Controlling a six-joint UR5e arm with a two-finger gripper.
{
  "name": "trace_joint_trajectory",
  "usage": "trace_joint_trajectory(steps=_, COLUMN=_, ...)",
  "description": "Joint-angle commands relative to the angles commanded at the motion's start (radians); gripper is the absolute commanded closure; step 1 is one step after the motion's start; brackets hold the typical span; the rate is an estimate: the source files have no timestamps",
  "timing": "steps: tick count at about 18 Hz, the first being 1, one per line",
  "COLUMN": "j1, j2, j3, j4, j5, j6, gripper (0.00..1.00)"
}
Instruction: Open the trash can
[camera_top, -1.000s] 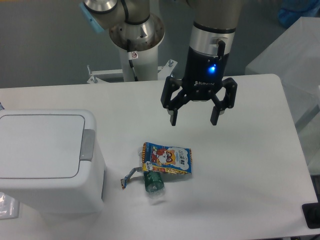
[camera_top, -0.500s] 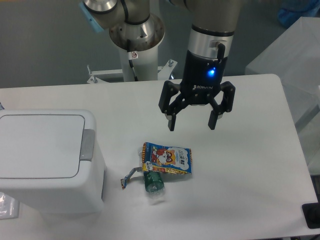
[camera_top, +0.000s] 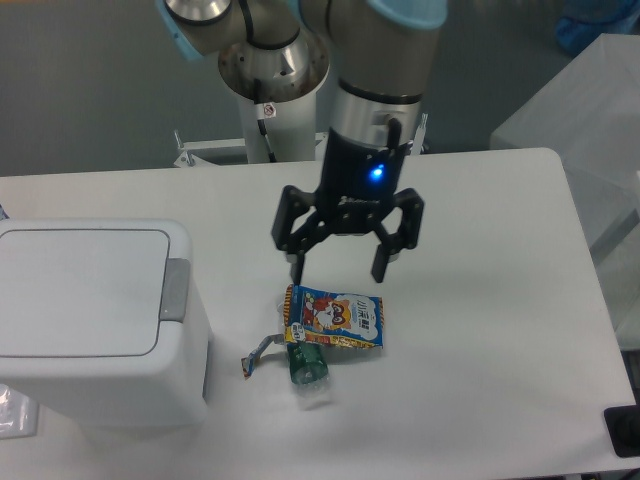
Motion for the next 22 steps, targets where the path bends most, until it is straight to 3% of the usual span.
trace_joint_trajectory(steps=10, j1=-0.091, j2=-0.008, j3=-0.020, j4=0.000, j5=0.005, j6=-0.035, gripper=0.00)
trace_joint_trajectory(steps=22, j1=-0.117, j2=-0.009, j3=-0.040, j4=0.000, j5=0.006, j6=-0.037, gripper=0.00)
